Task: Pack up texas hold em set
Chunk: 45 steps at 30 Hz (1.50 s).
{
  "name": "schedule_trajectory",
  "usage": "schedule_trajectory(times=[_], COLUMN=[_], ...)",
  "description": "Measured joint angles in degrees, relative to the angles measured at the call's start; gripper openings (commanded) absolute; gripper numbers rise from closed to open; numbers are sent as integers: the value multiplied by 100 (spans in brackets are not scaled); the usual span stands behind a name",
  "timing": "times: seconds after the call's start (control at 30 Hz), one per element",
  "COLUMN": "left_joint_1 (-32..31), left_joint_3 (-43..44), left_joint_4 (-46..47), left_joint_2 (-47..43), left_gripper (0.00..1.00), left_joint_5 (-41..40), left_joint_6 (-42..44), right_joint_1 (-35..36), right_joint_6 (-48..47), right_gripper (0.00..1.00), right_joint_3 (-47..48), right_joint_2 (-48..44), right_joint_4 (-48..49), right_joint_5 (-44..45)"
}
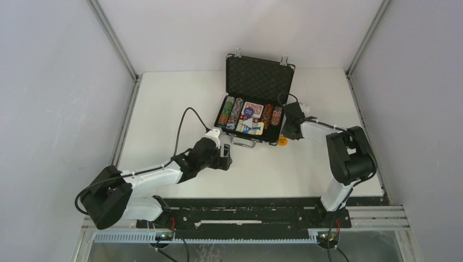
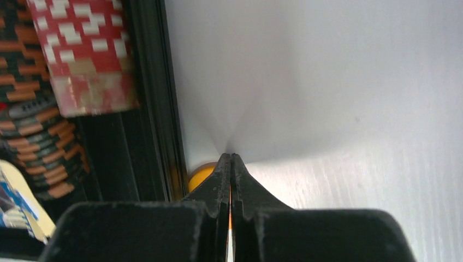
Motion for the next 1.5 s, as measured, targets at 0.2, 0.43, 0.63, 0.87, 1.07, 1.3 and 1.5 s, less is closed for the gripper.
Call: schedule_trajectory(times=[0.2,0.43,0.63,0.87,1.07,1.3,1.5], left_joint_1=[0,0,0,0,0,0,0], left_joint_3=[0,0,0,0,0,0,0], left_joint_4=[0,0,2,0,0,0,0], left_joint_2=[-120,-155,-155,-155,-151,-146,-146], left_gripper=[84,84,86,92,93,91,90], left_joint_5=[-2,-2,0,-4,-4,-2,-2], left_joint_6=[0,0,-2,-15,-20,-20,-20], right_joint_1=[474,1145,1217,1220,1423,1759,1860], right_joint_6=[181,400,476,319,317,356,468], right_gripper=[0,0,47,79,76,70,64], right_joint_3=[-592,-1152,-1235,-1235,-1244,-1244,-1241], right_joint_2=[-516,-1141,-1773,-2114,-1768,-1447,-1355], right_joint_4=[-9,-249,-584,-920,-1150,-1163,-1117], right_joint_5=[258,273,566,804,852,946,1086])
